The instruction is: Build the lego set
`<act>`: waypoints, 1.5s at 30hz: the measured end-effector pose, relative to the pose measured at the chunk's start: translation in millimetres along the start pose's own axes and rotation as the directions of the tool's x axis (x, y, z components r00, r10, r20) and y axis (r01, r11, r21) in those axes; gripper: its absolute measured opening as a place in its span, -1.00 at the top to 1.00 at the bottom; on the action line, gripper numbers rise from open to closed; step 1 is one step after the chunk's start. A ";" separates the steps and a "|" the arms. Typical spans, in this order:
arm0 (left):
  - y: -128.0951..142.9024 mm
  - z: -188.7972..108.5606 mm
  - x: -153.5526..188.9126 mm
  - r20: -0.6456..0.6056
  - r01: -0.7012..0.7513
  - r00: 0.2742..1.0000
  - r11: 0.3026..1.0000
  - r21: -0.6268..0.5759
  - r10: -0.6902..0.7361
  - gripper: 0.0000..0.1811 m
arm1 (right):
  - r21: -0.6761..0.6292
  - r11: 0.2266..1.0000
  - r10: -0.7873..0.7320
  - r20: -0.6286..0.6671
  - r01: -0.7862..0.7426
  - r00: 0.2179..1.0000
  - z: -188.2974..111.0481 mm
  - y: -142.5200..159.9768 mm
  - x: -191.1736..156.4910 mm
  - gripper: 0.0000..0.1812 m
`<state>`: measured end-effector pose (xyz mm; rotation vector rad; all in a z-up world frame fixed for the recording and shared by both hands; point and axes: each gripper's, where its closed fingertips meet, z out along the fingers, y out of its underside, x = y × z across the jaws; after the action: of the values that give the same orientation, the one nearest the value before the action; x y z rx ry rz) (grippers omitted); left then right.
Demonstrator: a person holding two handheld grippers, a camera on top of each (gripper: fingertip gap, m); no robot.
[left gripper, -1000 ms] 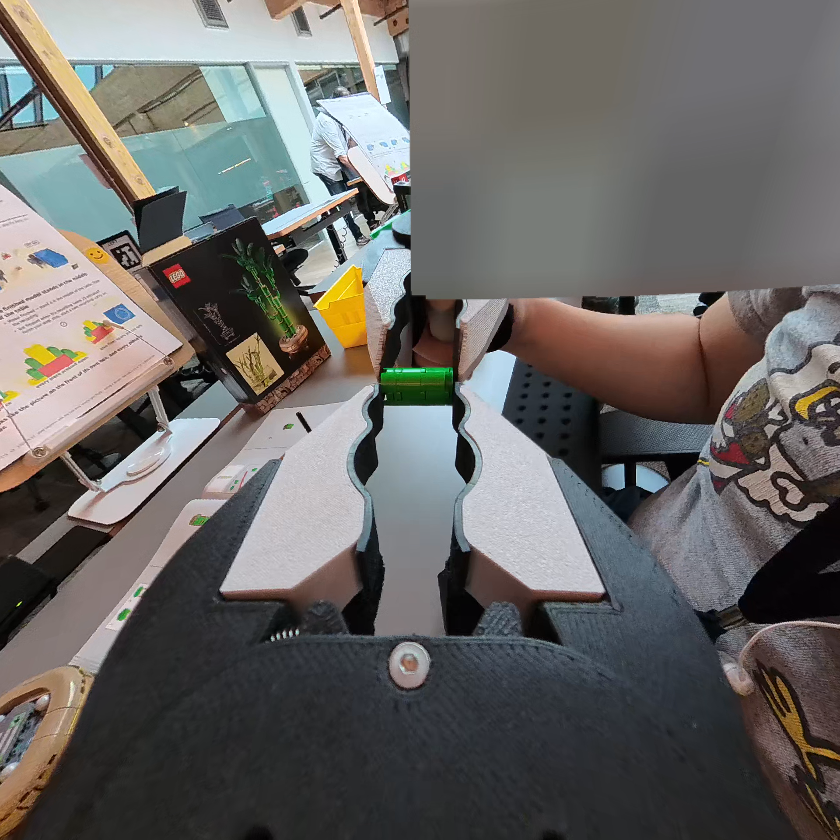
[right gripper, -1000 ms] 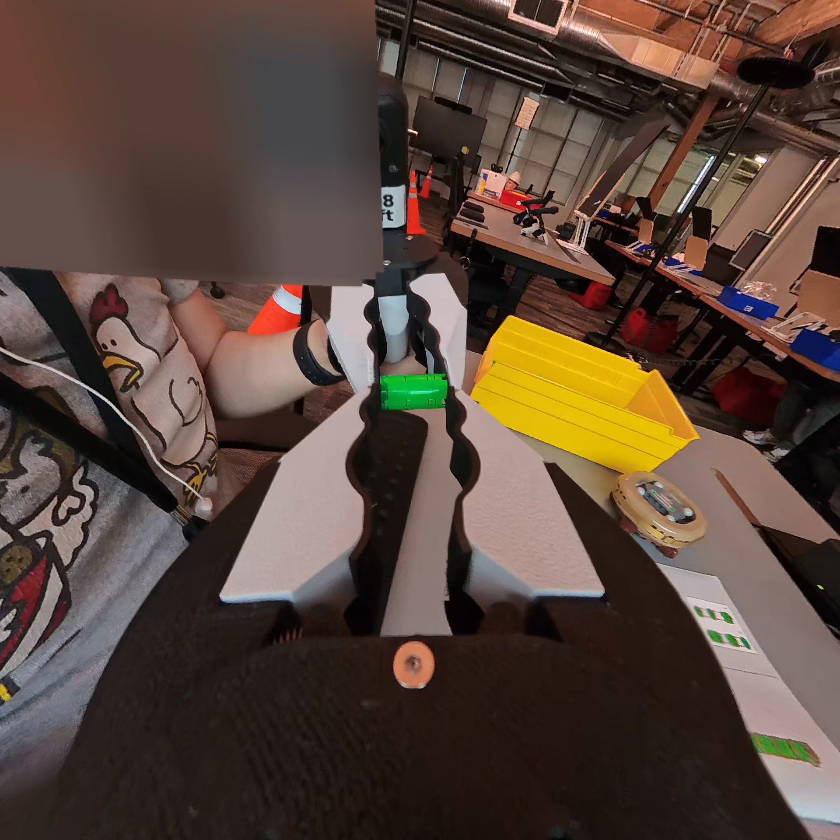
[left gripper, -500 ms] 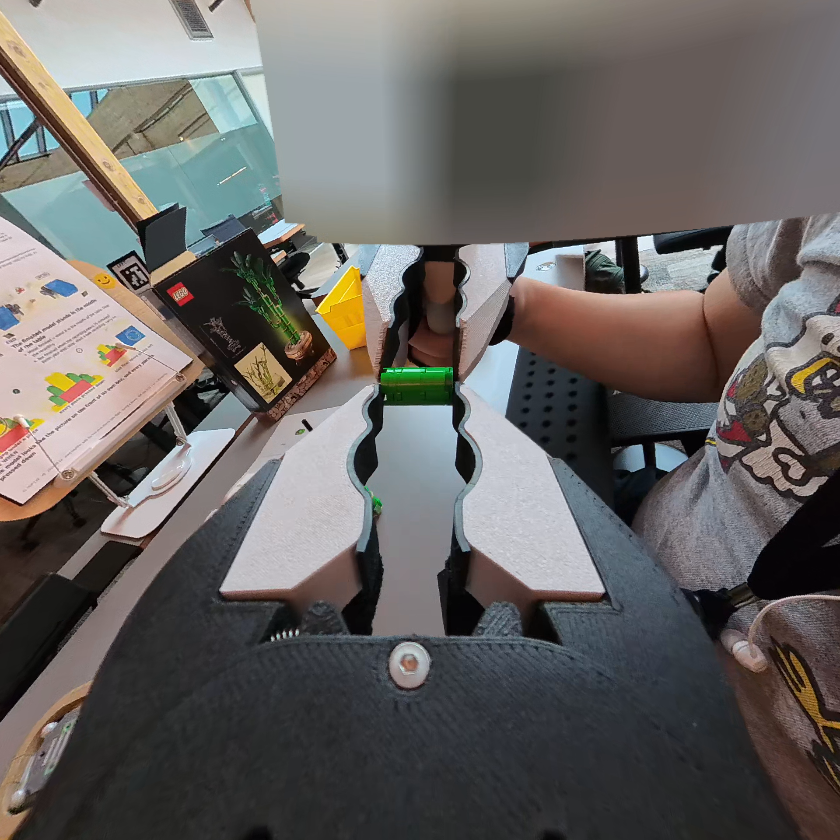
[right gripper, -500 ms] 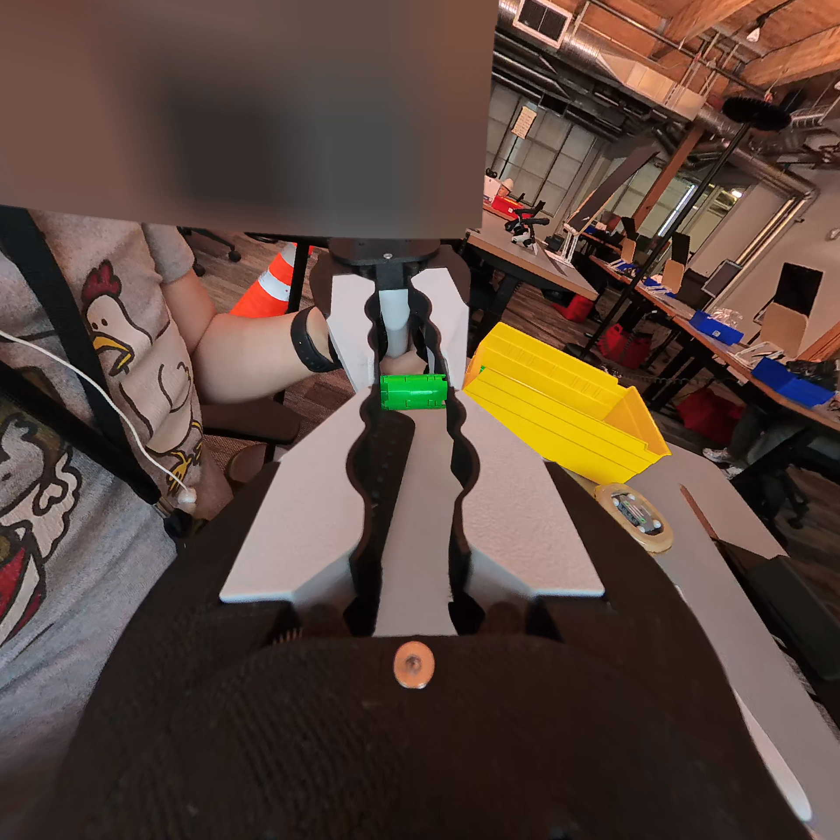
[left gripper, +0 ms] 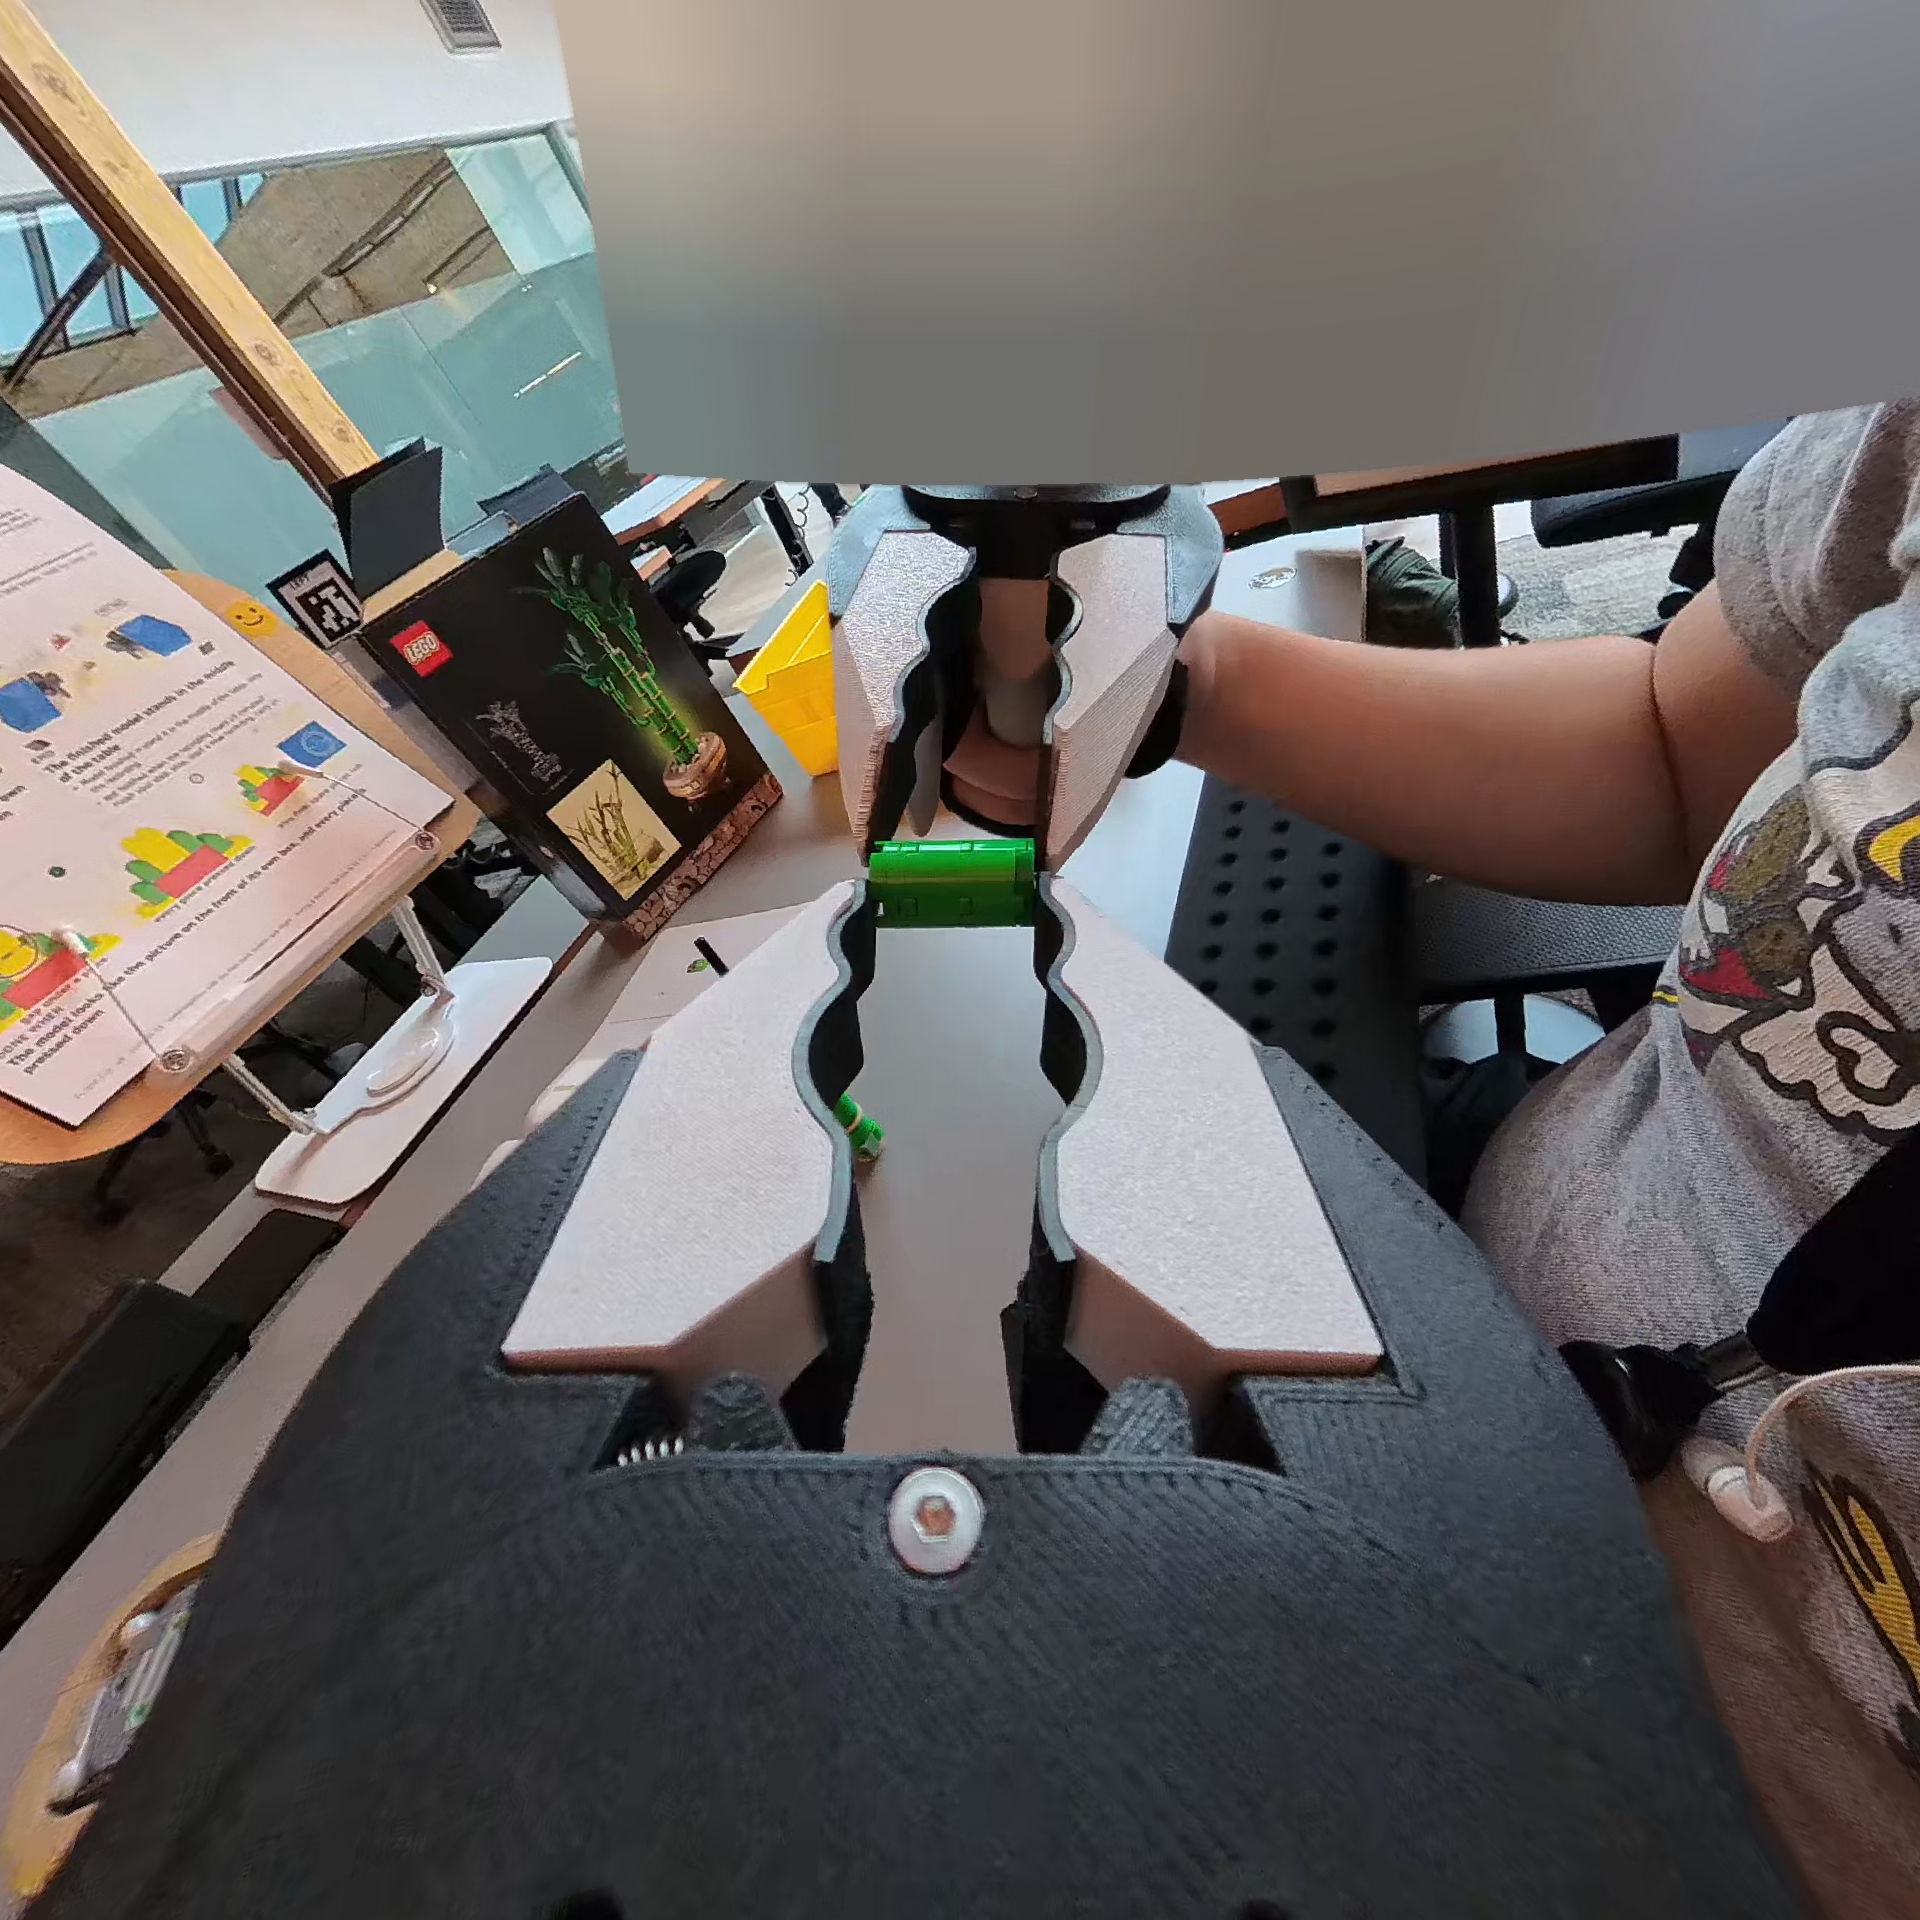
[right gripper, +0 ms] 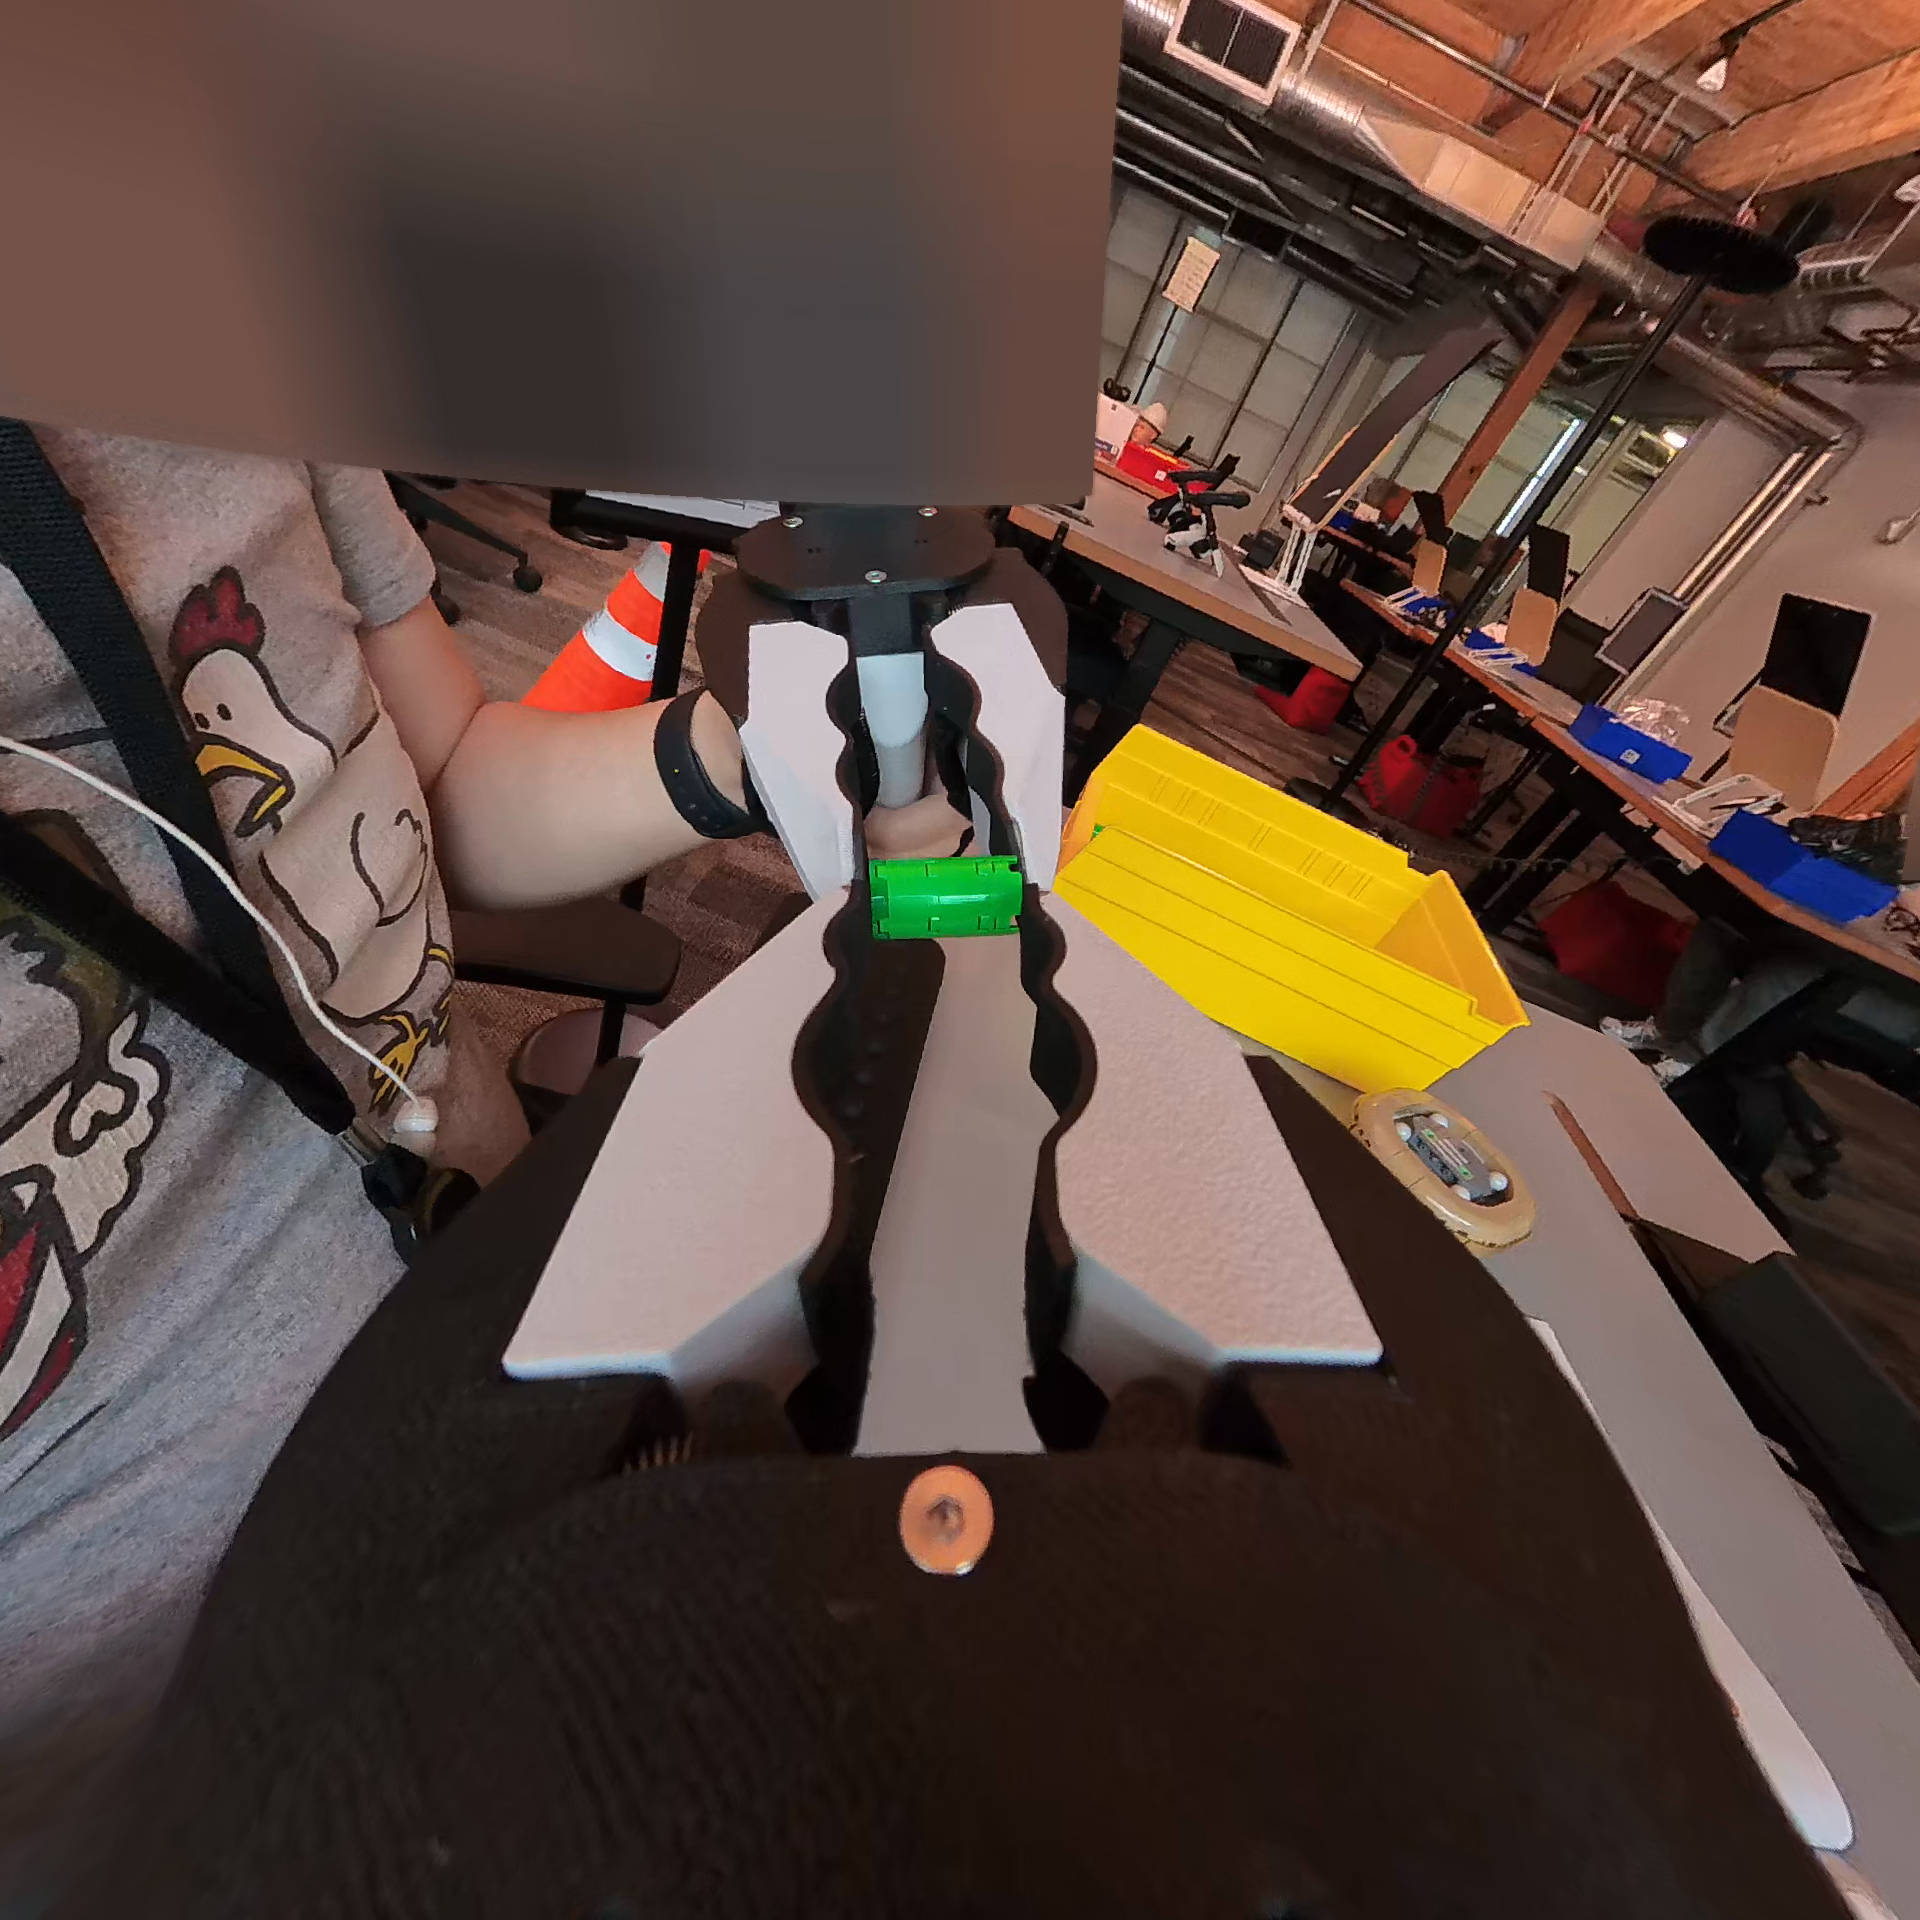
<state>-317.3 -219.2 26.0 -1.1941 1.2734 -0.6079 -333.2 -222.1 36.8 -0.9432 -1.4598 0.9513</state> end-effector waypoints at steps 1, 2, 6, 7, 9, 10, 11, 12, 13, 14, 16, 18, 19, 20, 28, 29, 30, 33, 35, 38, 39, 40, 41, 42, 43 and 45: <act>1.2 0.5 1.2 -0.004 -0.006 1.000 1.000 -0.002 0.006 0.68 | -0.008 1.000 -0.002 0.006 0.002 1.000 -0.5 1.9 -1.3 0.70; 3.1 1.3 1.9 -0.002 -0.018 1.000 1.000 -0.011 0.018 0.68 | -0.018 0.999 -0.027 -0.004 0.026 1.000 -0.8 3.8 -1.3 0.70; 7.8 2.3 2.5 0.009 -0.037 0.999 0.999 -0.028 0.038 0.69 | -0.040 0.999 -0.036 0.001 0.036 0.999 -0.6 8.7 -1.8 0.70; 8.8 2.4 1.5 0.010 -0.033 0.999 0.999 -0.028 0.033 0.69 | -0.041 0.998 -0.037 -0.007 0.037 0.999 -0.1 9.2 -0.5 0.70; 6.8 2.0 -1.9 0.011 0.007 1.000 1.000 -0.001 -0.007 0.68 | -0.015 1.000 -0.008 -0.016 0.008 1.000 0.4 6.5 2.8 0.70; 6.1 2.0 -3.3 0.005 0.038 0.999 0.999 0.009 -0.038 0.68 | -0.001 1.000 0.016 -0.016 -0.016 1.000 0.6 6.1 4.6 0.69; 6.9 2.1 -4.6 -0.003 0.067 0.998 0.998 0.006 -0.067 0.68 | 0.005 1.000 0.029 -0.023 -0.028 0.999 0.7 7.3 6.4 0.69; 9.6 2.3 -5.9 -0.009 0.097 0.995 0.995 -0.005 -0.097 0.68 | 0.002 1.000 0.025 -0.040 -0.025 0.999 0.2 9.3 8.5 0.67; 12.5 1.8 -5.4 -0.027 0.132 0.991 0.991 -0.013 -0.133 0.68 | -0.011 1.000 0.010 -0.064 -0.011 0.998 -0.9 12.3 10.7 0.53; 15.0 0.5 -4.7 -0.047 0.182 0.982 0.983 -0.016 -0.183 0.67 | -0.020 1.000 -0.005 -0.079 0.003 0.997 -2.5 14.5 11.1 0.45; 18.8 -4.0 -4.2 -0.092 0.314 0.945 0.949 -0.004 -0.313 0.68 | -0.033 0.999 -0.032 -0.088 0.029 0.996 -6.7 19.3 7.2 0.43; 24.3 -8.5 -5.5 -0.142 0.477 0.870 0.879 -0.009 -0.473 0.68 | -0.077 0.995 -0.065 -0.115 0.057 0.991 -9.4 30.2 6.4 0.43; 27.1 -9.8 -8.3 -0.163 0.567 0.811 0.823 -0.014 -0.562 0.68 | -0.108 0.991 -0.092 -0.125 0.079 0.988 -8.7 36.6 5.5 0.42; 29.0 -10.6 -9.6 -0.197 0.654 0.739 0.756 -0.024 -0.645 0.68 | -0.136 0.985 -0.125 -0.137 0.106 0.983 -6.7 41.3 5.0 0.40; 46.9 -0.1 -1.8 -0.290 0.856 0.443 0.496 -0.143 -0.848 0.68 | -0.332 0.840 -0.509 -0.210 0.429 0.835 11.4 46.6 5.7 0.65; 47.3 0.4 -1.0 -0.300 0.866 0.418 0.476 -0.155 -0.858 0.68 | -0.328 0.840 -0.509 -0.199 0.433 0.837 12.8 46.4 4.4 0.66; 47.4 0.9 0.0 -0.312 0.872 0.396 0.461 -0.167 -0.863 0.68 | -0.324 0.844 -0.501 -0.189 0.428 0.844 13.7 46.7 3.5 0.69; 48.5 3.2 0.7 -0.337 0.884 0.351 0.428 -0.187 -0.873 0.68 | -0.297 0.861 -0.471 -0.162 0.412 0.867 13.9 47.5 1.1 0.86; 48.0 3.5 0.3 -0.362 0.893 0.322 0.407 -0.191 -0.875 0.69 | -0.277 0.883 -0.431 -0.165 0.378 0.887 13.2 47.8 2.0 0.86; 48.4 5.0 -0.3 -0.383 0.903 0.289 0.383 -0.195 -0.877 0.68 | -0.253 0.906 -0.388 -0.171 0.340 0.906 11.6 48.9 2.9 0.86; 48.8 5.6 -0.4 -0.385 0.904 0.283 0.378 -0.197 -0.878 0.68 | -0.250 0.910 -0.379 -0.172 0.332 0.909 11.2 49.5 3.1 0.86; 49.1 6.1 -0.4 -0.387 0.905 0.278 0.374 -0.200 -0.879 0.68 | -0.247 0.914 -0.370 -0.174 0.323 0.913 10.9 49.8 3.2 0.86; 49.3 6.4 -0.5 -0.389 0.907 0.271 0.368 -0.202 -0.880 0.68 | -0.243 0.918 -0.360 -0.177 0.314 0.916 10.5 50.0 3.3 0.86; 49.2 6.5 -0.4 -0.392 0.908 0.265 0.365 -0.205 -0.881 0.68 | -0.239 0.923 -0.348 -0.177 0.303 0.921 10.3 50.1 3.2 0.86; 49.3 6.8 -0.5 -0.393 0.910 0.261 0.361 -0.206 -0.882 0.68 | -0.239 0.926 -0.337 -0.179 0.291 0.924 9.8 50.4 3.8 0.86; 50.2 8.3 -3.2 -0.375 0.919 0.243 0.336 -0.205 -0.894 0.68 | -0.250 0.928 -0.326 -0.193 0.275 0.925 8.9 51.5 7.0 0.87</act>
<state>-323.0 -197.0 -19.6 -1.7947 0.7194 -1.8850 -340.0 -197.5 -9.4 -0.9183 -1.4748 0.4432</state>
